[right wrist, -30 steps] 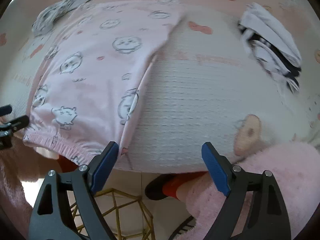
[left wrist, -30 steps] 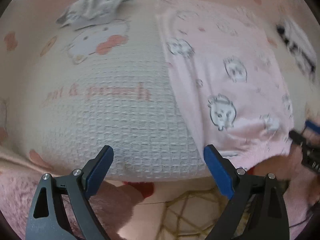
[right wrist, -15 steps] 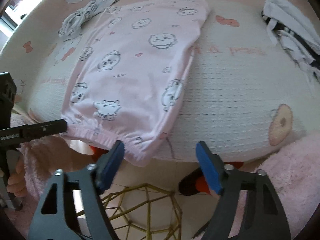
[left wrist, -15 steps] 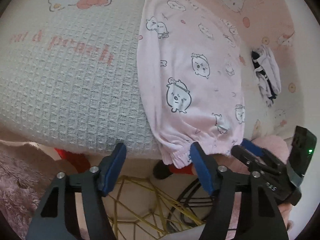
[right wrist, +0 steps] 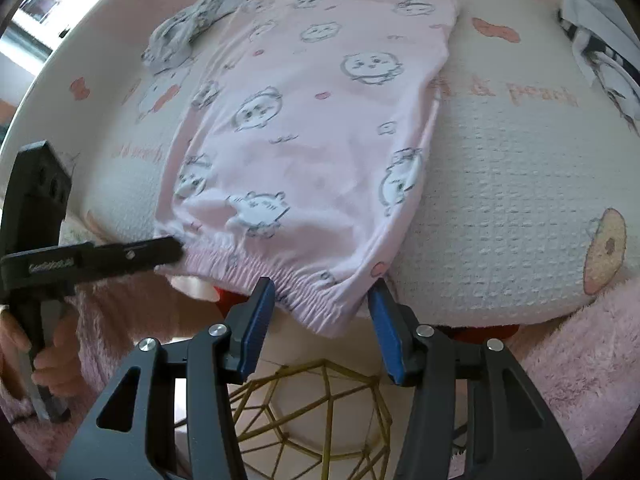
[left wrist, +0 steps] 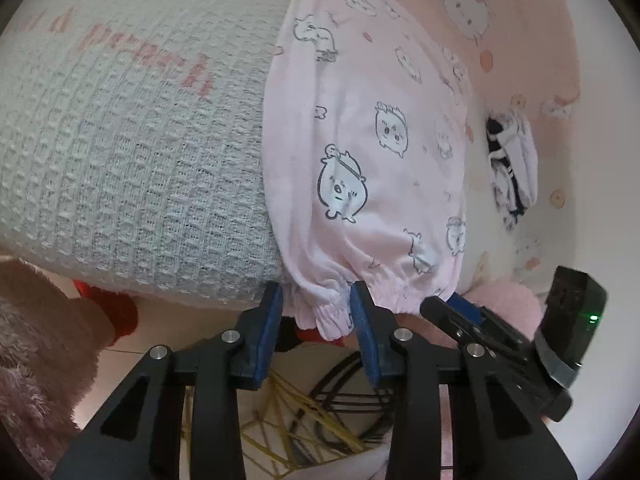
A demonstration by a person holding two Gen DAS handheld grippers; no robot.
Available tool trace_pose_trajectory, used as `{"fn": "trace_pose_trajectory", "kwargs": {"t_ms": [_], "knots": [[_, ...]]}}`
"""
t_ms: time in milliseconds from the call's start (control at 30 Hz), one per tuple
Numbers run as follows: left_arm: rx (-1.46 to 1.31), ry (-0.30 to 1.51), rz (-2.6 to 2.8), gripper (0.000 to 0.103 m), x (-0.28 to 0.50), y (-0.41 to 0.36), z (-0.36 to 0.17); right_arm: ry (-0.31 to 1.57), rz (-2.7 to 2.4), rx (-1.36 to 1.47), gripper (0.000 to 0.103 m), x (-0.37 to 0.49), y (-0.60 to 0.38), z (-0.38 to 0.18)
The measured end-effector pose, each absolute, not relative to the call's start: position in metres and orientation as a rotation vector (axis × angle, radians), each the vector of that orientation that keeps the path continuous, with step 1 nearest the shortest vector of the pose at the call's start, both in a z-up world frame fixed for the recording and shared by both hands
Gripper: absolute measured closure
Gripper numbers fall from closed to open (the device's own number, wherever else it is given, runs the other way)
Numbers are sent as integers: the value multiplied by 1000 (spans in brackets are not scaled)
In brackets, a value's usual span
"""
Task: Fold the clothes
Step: 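Grasp the elastic cuff end with the left gripper while the right gripper grasps beside it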
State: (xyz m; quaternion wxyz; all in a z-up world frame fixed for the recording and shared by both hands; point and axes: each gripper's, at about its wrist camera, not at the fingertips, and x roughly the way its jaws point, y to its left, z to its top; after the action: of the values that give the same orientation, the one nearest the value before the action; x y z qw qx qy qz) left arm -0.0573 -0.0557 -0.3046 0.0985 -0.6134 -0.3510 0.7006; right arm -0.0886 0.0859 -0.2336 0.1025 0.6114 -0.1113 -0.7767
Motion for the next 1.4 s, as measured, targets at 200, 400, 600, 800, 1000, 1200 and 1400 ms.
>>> {"fn": "trace_pose_trajectory", "kwargs": {"t_ms": [200,400,600,800,1000,1200,1400], "knots": [[-1800,-1103,2047,68,-56,-59,-305,-485,-2203,1838,55,-96,93,-243],[-1816,-1065,2084,69,-53,-53,-302,-479,-2149,1826,59,-69,122,-229],[-1821,-1075,2085,75,-53,-56,-304,-375,-2164,1793,66,-55,134,-219],[-1811,-1017,2118,78,-54,-52,-299,-350,-2220,1753,75,-59,130,-213],[-1804,-1009,2108,74,-59,-51,-300,-404,-2196,1787,66,-57,148,-218],[-1768,-966,2183,85,-52,-50,-286,-355,-2205,1670,82,-47,149,-199],[-1719,-990,2201,85,-42,-55,-274,-351,-2219,1631,83,-34,164,-188]]}}
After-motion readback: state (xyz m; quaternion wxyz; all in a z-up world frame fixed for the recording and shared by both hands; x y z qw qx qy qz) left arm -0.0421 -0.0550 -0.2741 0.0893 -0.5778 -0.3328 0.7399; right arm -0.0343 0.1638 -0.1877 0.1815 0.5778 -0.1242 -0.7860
